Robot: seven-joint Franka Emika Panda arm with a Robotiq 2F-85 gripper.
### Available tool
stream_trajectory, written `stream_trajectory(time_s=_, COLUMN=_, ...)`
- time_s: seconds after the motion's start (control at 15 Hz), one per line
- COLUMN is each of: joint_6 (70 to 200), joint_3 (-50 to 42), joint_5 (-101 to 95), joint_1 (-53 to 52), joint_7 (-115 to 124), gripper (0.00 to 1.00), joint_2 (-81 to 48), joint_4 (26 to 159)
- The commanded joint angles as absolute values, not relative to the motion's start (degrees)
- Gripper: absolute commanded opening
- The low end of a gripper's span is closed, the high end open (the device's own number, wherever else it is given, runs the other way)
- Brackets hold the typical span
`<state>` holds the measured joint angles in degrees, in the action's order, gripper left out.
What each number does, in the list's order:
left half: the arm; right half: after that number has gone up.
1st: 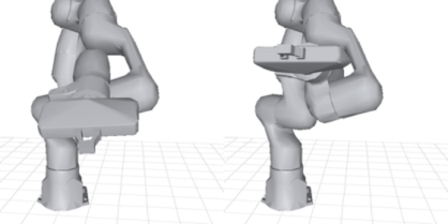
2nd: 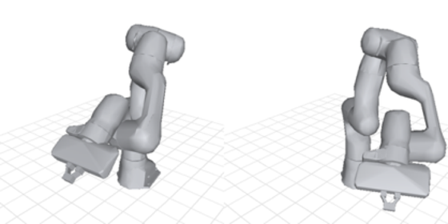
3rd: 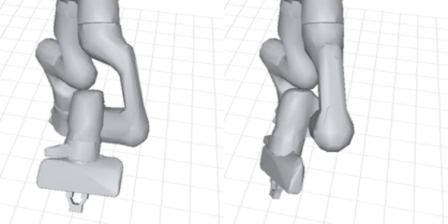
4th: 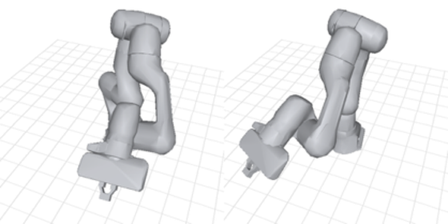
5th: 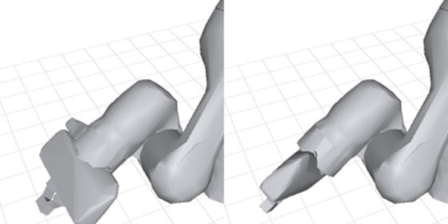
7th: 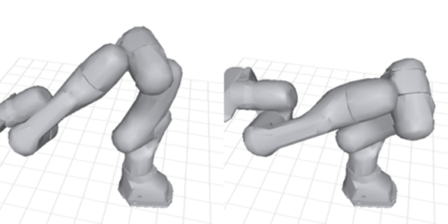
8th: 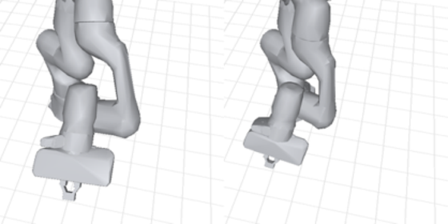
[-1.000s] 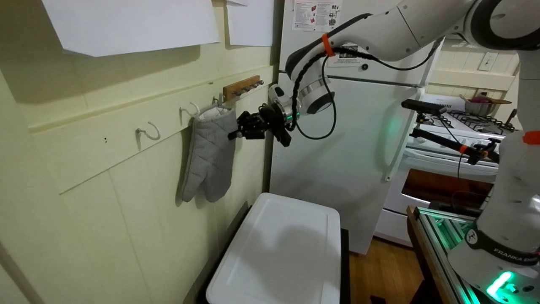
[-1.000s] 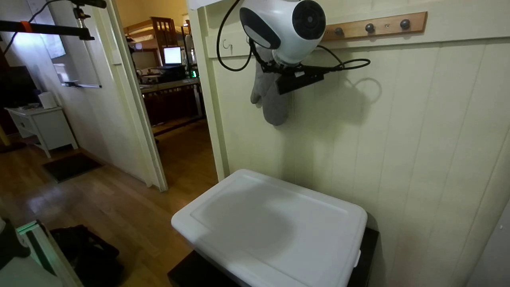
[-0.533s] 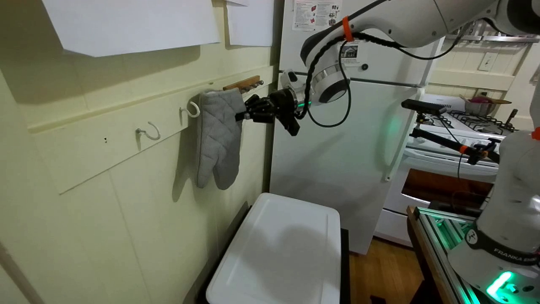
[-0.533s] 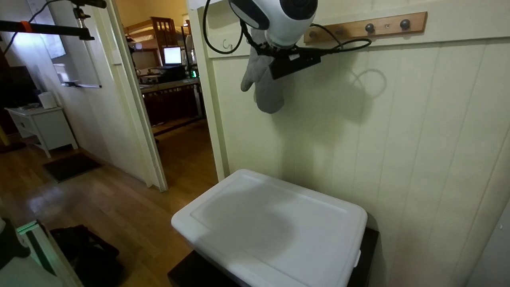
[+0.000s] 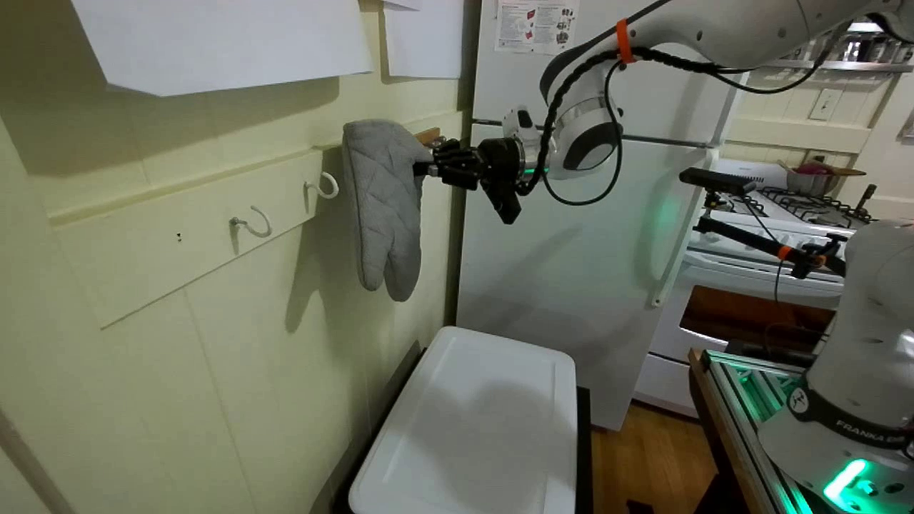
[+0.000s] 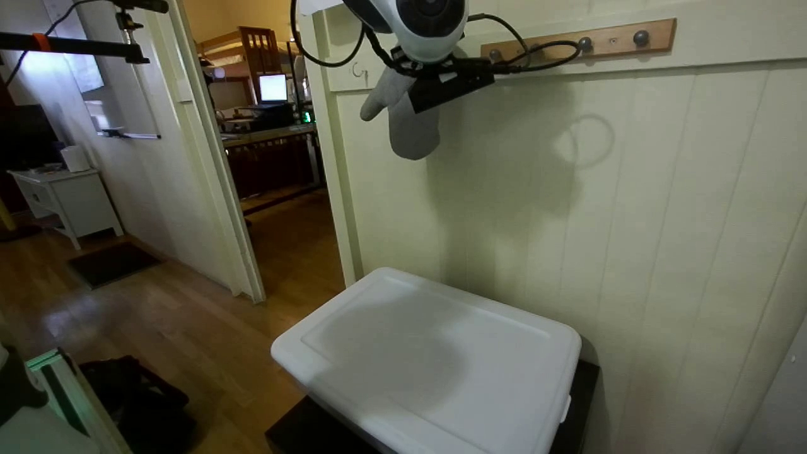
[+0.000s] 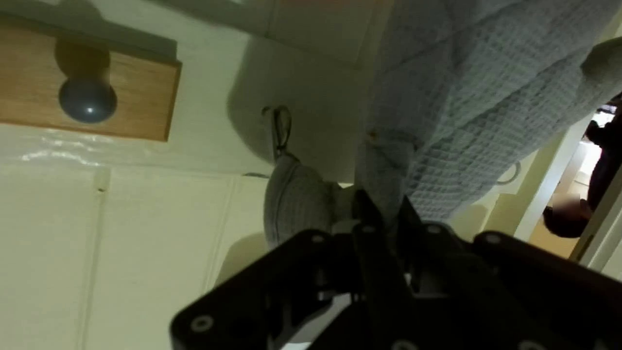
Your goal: Remove the oven mitten from the hook
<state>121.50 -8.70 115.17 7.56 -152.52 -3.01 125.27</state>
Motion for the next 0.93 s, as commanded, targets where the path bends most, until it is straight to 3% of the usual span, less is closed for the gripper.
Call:
stream_trajectory(time_s=0.0, joint_6=116.80, joint_3=-9.05, joint_5=122.41, joint_1=8.23, joint_7=-158.84, gripper=0.03, joint_2=0.94, joint_4=129.88)
stream_trajectory(time_s=0.6, joint_6=113.88, joint_3=-9.84, joint_5=128.34, joint_1=8.94, joint_7=-157.61, gripper=0.03, joint_2=3.65, joint_4=130.77)
stream_trajectory(time_s=0.87, joint_6=114.37, joint_3=-9.69, joint_5=113.51, joint_1=8.78, joint_7=-155.33, gripper=0.03, joint_2=5.65, joint_4=134.34)
